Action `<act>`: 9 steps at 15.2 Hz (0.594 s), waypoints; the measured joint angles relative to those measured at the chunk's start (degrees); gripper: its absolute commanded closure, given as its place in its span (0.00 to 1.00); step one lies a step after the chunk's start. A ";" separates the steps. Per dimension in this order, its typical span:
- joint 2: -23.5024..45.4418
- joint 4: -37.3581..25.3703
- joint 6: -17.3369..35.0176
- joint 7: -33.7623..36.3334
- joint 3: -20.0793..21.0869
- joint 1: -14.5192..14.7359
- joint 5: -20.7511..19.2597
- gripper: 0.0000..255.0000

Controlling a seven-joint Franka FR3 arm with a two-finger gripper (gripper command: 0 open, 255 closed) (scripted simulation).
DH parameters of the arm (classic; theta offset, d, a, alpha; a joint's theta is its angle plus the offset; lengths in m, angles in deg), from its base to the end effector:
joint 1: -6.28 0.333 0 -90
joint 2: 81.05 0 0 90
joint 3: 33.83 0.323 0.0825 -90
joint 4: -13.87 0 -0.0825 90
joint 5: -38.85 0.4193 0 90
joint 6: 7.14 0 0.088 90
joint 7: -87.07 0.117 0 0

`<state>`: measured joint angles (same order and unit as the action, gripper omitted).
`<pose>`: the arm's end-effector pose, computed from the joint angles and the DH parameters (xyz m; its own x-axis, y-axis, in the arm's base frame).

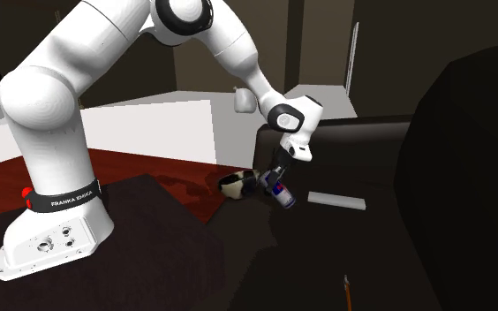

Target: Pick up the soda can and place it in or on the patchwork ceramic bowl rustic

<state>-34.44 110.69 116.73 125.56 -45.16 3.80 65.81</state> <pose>0.6447 -0.1325 0.0767 0.3246 -0.8820 -0.3417 -0.9232 -0.3740 0.0882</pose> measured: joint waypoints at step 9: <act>-0.80 0.31 -0.53 0.21 -0.20 0.10 -0.22 1.00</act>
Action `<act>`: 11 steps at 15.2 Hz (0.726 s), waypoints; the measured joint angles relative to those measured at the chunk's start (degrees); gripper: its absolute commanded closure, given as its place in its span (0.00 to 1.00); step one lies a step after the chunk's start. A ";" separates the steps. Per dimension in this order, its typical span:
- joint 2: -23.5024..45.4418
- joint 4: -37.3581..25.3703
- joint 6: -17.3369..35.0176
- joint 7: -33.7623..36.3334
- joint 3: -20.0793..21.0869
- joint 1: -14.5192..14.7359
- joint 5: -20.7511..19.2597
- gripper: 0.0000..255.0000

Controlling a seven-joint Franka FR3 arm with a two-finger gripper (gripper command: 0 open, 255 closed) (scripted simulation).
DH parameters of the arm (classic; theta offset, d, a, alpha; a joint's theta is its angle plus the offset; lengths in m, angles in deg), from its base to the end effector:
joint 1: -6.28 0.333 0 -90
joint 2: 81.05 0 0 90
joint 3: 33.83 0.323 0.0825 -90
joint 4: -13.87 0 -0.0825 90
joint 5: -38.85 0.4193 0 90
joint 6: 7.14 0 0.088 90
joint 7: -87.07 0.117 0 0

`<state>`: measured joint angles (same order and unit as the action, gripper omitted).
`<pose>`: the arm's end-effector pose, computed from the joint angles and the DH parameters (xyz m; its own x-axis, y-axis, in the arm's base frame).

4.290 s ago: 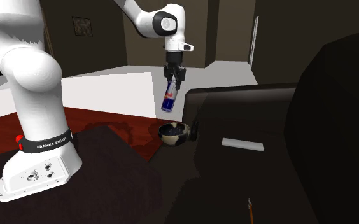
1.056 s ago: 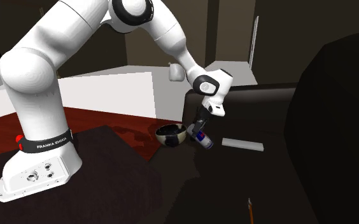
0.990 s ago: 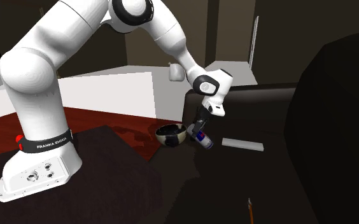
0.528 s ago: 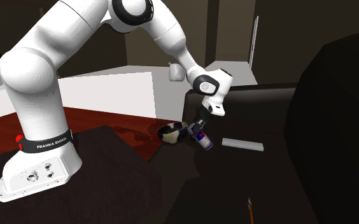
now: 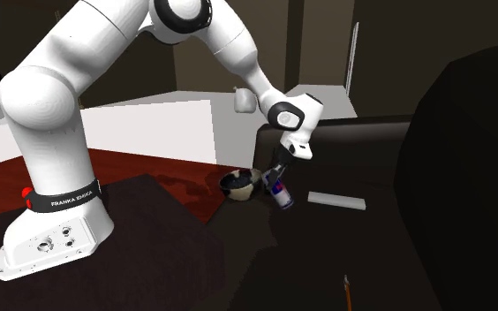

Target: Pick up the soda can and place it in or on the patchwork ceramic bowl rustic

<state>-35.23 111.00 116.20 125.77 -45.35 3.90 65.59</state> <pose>0.6446 -0.1329 0.0835 0.3238 -0.8822 -0.3419 -0.9233 -0.3736 0.0894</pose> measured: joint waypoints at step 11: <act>-6.21 1.58 -4.43 1.76 -1.33 0.84 -1.75 1.00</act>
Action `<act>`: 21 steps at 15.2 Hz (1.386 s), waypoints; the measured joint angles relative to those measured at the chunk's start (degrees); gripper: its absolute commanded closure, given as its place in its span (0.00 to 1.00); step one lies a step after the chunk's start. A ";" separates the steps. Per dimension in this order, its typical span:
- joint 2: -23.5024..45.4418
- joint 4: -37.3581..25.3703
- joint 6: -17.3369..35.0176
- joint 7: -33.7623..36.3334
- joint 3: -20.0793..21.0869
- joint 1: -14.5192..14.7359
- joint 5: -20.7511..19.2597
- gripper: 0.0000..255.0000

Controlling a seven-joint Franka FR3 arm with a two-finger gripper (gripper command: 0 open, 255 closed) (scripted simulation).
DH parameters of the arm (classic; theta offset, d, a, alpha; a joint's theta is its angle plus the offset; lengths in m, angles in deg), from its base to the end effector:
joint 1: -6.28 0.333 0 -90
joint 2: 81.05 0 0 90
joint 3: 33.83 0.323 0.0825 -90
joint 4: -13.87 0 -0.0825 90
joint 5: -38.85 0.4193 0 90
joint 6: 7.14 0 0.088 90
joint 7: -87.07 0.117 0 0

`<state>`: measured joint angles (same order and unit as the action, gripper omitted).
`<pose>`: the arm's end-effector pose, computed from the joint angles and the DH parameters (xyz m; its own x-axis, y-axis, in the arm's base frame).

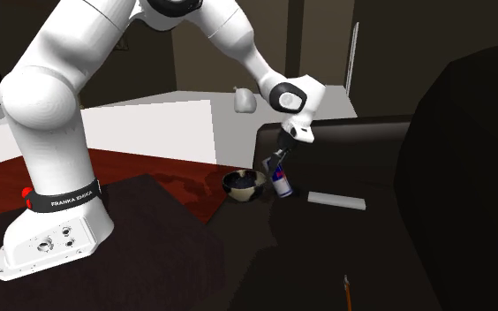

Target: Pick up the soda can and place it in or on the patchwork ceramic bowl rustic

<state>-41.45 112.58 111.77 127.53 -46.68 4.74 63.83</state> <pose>0.6470 -0.1336 0.1417 0.3234 -0.8824 -0.3418 -0.9233 -0.3733 0.0899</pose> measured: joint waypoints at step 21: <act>-10.61 -0.23 -10.14 3.78 -2.06 1.16 -3.59 1.00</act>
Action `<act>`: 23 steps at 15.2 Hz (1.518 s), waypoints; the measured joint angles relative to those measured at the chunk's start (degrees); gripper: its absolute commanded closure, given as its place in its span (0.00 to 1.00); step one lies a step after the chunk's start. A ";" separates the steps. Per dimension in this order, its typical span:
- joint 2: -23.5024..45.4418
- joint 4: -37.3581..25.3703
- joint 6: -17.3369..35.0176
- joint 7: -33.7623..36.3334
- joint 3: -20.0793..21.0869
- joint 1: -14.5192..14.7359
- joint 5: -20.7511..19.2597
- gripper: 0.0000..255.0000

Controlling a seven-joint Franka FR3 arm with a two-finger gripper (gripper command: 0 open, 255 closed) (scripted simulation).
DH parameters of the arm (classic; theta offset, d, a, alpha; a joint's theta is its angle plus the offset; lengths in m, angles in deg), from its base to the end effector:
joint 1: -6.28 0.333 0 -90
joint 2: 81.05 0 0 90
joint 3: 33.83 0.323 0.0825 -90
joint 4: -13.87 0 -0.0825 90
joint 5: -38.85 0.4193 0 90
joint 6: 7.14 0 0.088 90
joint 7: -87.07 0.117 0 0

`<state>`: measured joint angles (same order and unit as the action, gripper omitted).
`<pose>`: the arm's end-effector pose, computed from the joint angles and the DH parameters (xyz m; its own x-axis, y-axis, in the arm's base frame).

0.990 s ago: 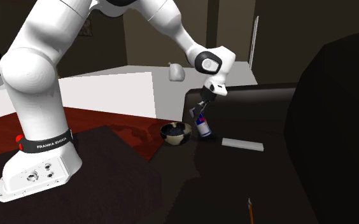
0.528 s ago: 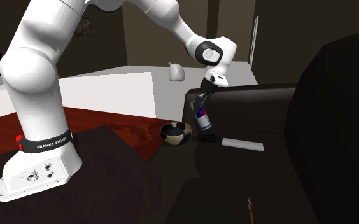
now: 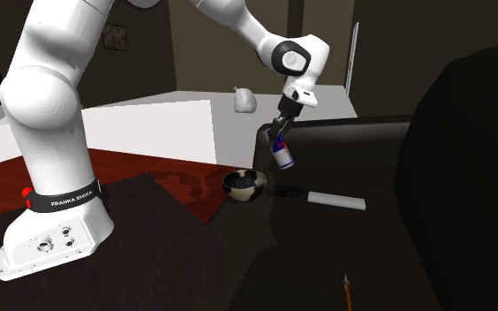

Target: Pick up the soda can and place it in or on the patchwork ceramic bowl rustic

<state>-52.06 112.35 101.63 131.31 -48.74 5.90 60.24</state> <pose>0.6487 -0.1342 0.2577 0.3236 -0.8823 -0.3419 -0.9233 -0.3734 0.0898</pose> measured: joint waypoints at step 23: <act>-15.78 14.66 1.38 7.75 1.24 6.34 -2.25 1.00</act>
<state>-67.83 127.01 103.01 139.05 -47.50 12.25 58.00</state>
